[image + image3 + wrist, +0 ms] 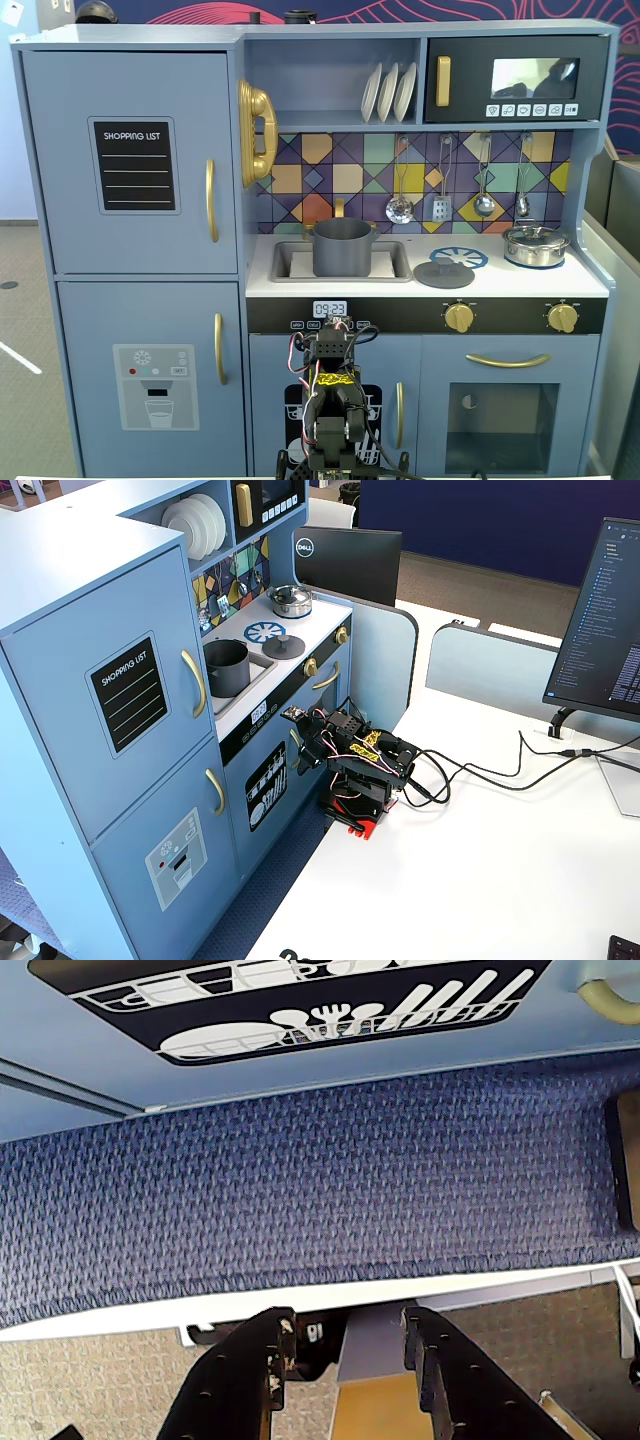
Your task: Pick up the lid from the counter and put it on the gray recipient
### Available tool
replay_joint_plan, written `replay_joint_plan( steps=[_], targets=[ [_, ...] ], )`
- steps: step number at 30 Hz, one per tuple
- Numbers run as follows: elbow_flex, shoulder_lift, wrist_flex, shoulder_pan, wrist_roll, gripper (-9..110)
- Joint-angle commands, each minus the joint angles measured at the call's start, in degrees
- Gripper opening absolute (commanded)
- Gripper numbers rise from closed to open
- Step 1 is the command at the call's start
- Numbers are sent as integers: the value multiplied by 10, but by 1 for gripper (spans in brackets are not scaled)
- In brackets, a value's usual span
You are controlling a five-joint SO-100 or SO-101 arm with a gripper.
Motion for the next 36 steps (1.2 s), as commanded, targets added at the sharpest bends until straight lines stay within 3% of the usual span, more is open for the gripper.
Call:
replay_joint_plan(
  steps=[1, 11, 20, 25, 36],
  targets=[
    [-2, -4, 105, 41, -3, 0],
    [-2, -4, 97, 52, -3, 0],
    [-167, -84, -168, 133, -2, 0],
    [-278, -132, -233, 213, -60, 0],
    [-391, -252, -449, 379, -76, 0]
  ],
)
